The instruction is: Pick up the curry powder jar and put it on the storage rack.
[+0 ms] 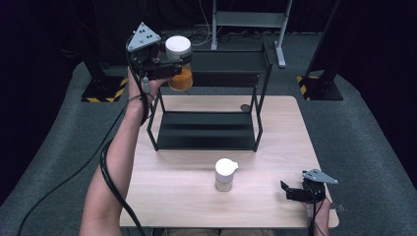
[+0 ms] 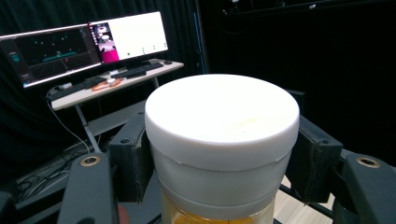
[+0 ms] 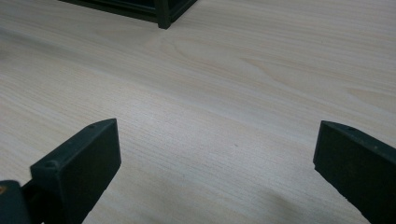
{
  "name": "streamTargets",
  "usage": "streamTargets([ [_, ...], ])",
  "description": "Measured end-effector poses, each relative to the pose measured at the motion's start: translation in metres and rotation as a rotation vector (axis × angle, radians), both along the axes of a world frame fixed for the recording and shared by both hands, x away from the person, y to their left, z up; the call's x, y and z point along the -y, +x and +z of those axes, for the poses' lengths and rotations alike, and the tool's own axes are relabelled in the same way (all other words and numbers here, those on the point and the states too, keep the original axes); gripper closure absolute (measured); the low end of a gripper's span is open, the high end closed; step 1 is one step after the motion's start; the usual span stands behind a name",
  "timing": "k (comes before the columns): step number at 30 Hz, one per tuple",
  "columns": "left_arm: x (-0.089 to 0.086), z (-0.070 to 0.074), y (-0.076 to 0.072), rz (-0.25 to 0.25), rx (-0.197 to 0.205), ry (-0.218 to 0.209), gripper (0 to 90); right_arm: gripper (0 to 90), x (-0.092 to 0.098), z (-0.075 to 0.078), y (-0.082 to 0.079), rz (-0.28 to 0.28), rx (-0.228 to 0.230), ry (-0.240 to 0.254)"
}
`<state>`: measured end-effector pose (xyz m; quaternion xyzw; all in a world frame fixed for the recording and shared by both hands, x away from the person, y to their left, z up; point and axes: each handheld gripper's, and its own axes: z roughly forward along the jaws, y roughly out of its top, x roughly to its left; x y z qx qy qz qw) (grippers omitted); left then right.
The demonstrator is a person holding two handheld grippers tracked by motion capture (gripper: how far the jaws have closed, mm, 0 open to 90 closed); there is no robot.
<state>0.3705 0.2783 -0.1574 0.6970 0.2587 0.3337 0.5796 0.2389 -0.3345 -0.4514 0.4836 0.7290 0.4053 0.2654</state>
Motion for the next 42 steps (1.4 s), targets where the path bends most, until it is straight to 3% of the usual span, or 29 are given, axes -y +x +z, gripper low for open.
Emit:
streamTargets([
  [13,0.005,0.014,0.011,0.026,0.007,-0.003,33.6,0.0,0.0,0.0,0.0,0.002,0.0,-0.003],
  [24,0.008,0.018,0.025,0.049,-0.005,-0.026,33.6,0.0,0.0,0.0,0.0,0.003,-0.001,-0.002],
  [32,0.01,0.021,0.037,0.063,-0.019,-0.018,33.6,0.0,0.0,0.0,0.0,0.002,0.0,-0.002],
  [42,0.012,0.02,0.052,0.116,-0.045,-0.042,33.6,0.0,0.0,0.0,0.0,0.002,0.0,-0.002],
])
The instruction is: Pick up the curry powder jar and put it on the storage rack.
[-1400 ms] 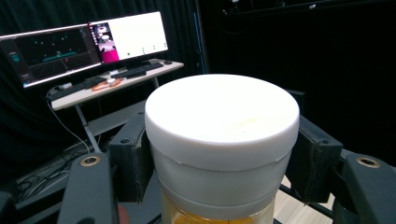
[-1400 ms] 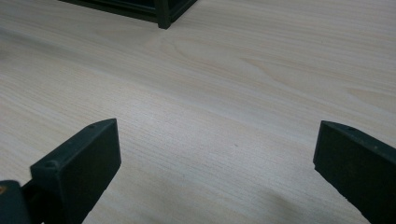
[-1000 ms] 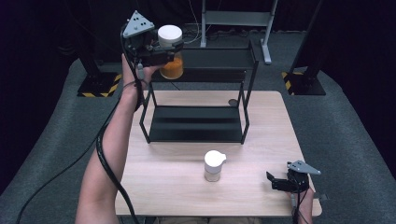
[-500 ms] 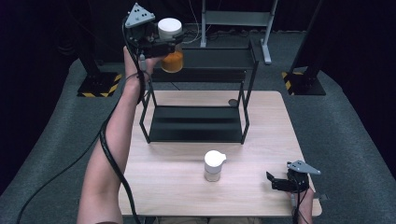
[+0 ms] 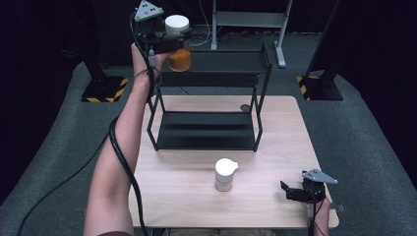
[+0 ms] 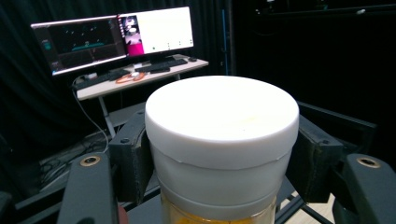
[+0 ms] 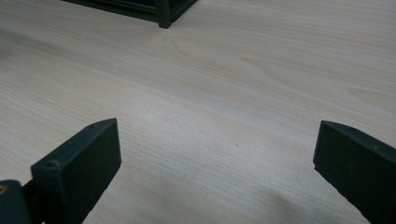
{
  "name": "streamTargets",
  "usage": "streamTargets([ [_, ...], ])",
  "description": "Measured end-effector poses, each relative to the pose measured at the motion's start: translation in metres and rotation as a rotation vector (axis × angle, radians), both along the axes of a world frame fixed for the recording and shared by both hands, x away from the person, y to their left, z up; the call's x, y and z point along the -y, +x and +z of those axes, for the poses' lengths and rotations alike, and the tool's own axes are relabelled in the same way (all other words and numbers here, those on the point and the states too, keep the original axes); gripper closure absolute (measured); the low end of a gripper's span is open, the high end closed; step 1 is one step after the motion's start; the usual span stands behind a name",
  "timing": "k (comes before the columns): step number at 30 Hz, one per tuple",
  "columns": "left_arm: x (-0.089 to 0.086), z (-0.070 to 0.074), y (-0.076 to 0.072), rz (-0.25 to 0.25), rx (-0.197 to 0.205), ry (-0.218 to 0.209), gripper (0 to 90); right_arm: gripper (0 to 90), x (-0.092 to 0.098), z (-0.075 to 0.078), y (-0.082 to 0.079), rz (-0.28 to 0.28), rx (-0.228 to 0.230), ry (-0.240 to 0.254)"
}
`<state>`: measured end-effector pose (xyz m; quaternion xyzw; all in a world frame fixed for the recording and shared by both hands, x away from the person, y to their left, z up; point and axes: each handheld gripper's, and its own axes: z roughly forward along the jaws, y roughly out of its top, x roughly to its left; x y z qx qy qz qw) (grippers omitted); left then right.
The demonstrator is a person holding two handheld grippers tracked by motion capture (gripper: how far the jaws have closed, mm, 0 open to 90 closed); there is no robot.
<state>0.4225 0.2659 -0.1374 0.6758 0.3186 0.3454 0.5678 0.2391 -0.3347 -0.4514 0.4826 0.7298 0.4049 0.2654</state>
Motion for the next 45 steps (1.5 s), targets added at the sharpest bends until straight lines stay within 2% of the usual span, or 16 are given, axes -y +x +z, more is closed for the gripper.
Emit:
streamTargets([
  [3,0.003,0.0,0.004,0.014,-0.005,0.001,33.6,0.0,0.0,0.0,0.0,0.001,0.003,0.0],
  [6,0.003,-0.001,0.009,0.009,-0.017,-0.018,33.6,0.0,0.0,0.0,0.0,0.002,0.001,0.0],
  [10,0.009,-0.002,0.014,0.029,-0.024,0.002,33.6,0.0,0.0,0.0,-0.001,0.002,0.005,0.001],
  [13,0.01,-0.004,0.018,0.035,-0.034,-0.003,33.5,0.0,0.001,-0.001,-0.001,0.001,0.007,0.003],
  [22,0.016,-0.012,0.025,0.067,-0.025,-0.018,33.6,0.0,0.001,-0.001,-0.001,0.005,0.009,0.003],
  [33,0.02,-0.016,0.036,0.087,-0.057,-0.022,33.5,0.0,0.001,-0.001,-0.002,0.004,0.012,0.002],
  [38,0.015,-0.022,0.039,0.085,-0.069,-0.066,33.6,0.0,0.001,-0.001,-0.002,0.005,0.013,0.002],
  [42,0.016,-0.024,0.039,0.089,-0.059,-0.062,33.5,0.0,0.001,-0.001,-0.002,0.005,0.013,0.002],
  [45,0.014,-0.026,0.039,0.08,-0.061,-0.075,33.5,0.0,0.001,-0.002,-0.003,0.003,0.017,0.003],
])
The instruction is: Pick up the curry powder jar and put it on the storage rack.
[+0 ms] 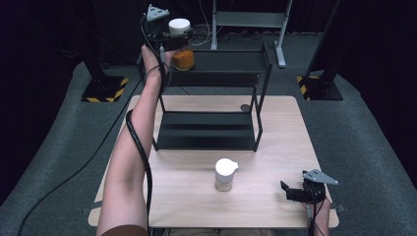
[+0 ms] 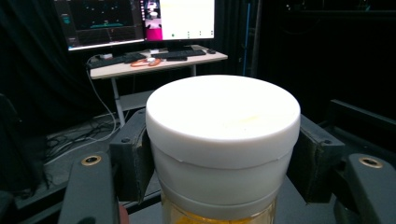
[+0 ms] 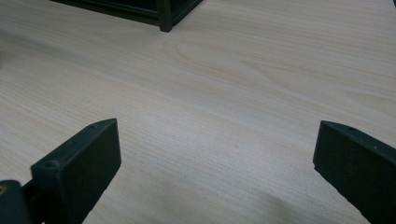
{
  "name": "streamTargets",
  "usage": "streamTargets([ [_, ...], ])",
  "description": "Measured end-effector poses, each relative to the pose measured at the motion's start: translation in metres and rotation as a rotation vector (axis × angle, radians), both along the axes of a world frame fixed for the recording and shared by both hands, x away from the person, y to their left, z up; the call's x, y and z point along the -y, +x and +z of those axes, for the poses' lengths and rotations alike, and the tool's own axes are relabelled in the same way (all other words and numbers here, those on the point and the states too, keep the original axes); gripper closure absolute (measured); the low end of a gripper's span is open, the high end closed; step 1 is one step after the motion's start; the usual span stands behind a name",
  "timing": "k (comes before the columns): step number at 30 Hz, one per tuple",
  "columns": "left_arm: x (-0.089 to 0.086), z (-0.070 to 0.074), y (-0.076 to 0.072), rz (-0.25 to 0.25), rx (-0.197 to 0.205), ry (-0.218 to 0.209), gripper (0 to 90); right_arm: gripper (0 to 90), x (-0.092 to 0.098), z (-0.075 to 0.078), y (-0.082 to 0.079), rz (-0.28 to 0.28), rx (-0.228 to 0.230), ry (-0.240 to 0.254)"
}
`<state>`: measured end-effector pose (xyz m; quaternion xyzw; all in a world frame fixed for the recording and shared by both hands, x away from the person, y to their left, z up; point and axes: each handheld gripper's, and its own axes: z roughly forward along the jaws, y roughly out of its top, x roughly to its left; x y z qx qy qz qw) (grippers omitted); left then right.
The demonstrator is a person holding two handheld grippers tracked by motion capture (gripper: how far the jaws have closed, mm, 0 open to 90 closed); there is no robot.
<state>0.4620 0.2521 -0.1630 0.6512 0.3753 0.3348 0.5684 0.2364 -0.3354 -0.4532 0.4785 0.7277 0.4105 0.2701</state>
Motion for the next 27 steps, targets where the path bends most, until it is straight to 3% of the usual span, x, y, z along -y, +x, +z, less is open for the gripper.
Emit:
streamTargets([
  [19,0.002,0.007,0.0,0.003,-0.019,0.033,32.5,0.0,0.001,0.0,0.001,0.004,-0.004,0.001],
  [23,0.004,0.012,0.001,0.011,-0.042,0.049,29.8,0.0,0.001,0.0,0.001,0.003,-0.005,0.001],
  [27,0.005,0.023,0.001,0.019,-0.085,0.074,21.0,0.0,0.001,0.0,0.001,0.004,-0.006,0.002],
])
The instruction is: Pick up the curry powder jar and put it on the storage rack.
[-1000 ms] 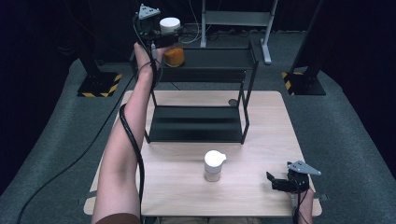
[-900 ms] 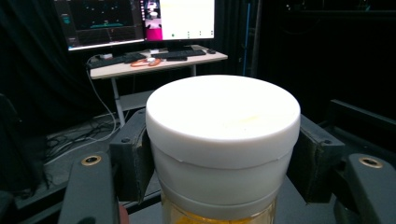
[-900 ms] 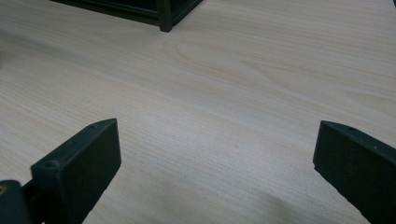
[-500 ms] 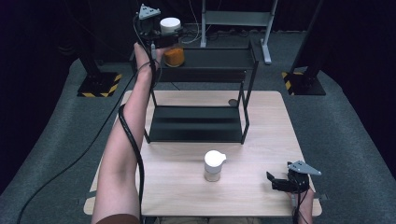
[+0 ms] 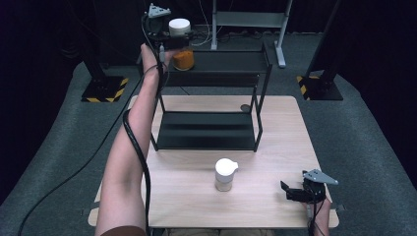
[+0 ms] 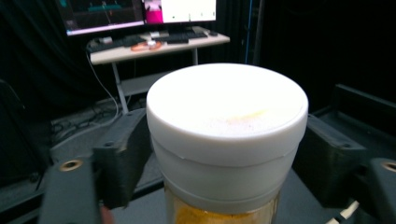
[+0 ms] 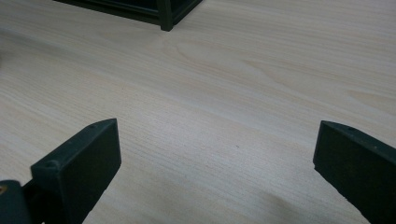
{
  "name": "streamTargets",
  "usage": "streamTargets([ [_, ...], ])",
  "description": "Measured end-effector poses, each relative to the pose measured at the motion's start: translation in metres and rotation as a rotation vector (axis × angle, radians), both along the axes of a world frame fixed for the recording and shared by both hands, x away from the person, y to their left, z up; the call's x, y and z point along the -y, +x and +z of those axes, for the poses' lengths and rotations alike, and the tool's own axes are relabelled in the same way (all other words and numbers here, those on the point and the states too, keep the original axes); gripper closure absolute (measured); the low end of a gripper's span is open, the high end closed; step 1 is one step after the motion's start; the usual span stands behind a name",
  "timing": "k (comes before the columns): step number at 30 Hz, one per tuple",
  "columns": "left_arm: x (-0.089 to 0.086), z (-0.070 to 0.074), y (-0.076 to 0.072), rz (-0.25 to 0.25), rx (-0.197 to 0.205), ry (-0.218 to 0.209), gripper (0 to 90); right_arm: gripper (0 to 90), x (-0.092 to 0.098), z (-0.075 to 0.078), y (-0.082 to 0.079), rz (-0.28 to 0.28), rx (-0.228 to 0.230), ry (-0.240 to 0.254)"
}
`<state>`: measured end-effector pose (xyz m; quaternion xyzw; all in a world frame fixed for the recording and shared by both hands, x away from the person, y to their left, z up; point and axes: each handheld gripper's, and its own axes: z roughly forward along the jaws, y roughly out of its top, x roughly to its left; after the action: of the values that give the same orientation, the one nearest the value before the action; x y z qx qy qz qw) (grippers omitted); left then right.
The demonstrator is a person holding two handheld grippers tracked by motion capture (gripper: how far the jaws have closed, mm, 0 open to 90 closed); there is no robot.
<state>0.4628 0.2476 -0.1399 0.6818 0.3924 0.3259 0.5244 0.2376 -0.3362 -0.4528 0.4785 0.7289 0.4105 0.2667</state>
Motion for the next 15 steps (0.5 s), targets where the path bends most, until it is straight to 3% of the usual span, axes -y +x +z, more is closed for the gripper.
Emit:
streamTargets([
  [2,-0.004,0.006,-0.001,-0.019,-0.021,0.004,16.3,0.0,0.0,0.0,0.0,0.0,0.0,0.001],
  [8,-0.008,0.028,-0.012,-0.051,-0.098,0.098,5.1,0.0,0.0,0.0,0.0,-0.001,0.0,0.001],
  [15,-0.016,0.023,-0.03,-0.095,-0.165,0.202,0.2,0.0,0.0,0.0,0.0,-0.001,-0.001,0.0],
])
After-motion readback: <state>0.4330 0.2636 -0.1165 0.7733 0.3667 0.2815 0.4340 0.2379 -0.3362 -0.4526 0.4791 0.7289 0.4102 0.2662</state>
